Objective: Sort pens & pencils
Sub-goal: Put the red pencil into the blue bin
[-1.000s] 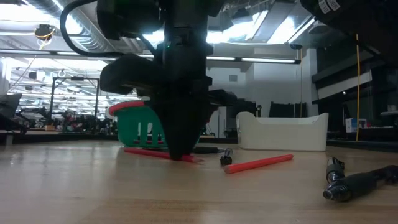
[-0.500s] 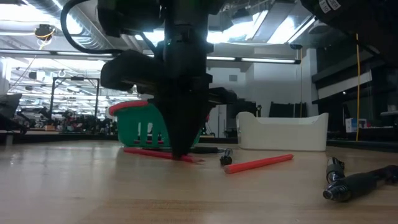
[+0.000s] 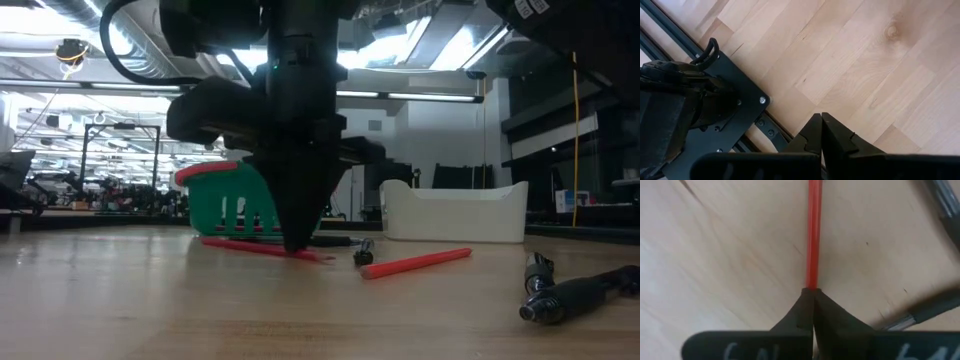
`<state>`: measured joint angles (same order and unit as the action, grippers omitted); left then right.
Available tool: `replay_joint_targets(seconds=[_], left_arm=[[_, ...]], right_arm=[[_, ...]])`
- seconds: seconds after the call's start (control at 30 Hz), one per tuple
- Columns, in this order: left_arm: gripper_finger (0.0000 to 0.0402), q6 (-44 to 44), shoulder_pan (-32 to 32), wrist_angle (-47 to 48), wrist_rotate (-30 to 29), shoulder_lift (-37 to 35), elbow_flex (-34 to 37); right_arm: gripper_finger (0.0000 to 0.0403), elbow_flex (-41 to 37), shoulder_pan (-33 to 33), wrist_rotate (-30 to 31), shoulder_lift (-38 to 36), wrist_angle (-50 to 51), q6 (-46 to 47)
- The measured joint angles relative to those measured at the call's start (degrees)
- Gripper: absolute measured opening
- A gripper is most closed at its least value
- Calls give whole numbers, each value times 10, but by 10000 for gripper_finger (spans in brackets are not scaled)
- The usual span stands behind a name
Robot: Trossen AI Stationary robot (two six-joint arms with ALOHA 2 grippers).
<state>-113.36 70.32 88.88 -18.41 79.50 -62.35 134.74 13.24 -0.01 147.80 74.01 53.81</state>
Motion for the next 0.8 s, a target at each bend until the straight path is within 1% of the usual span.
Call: replay_joint_targets(seconds=[0.57, 0.8], left_arm=[[0, 0, 0, 0, -1, 0, 0], [0, 0, 0, 0, -1, 0, 0]], right_arm=[[2, 1, 1, 0, -3, -9, 1], [1, 2, 1, -13, -4, -15, 2]])
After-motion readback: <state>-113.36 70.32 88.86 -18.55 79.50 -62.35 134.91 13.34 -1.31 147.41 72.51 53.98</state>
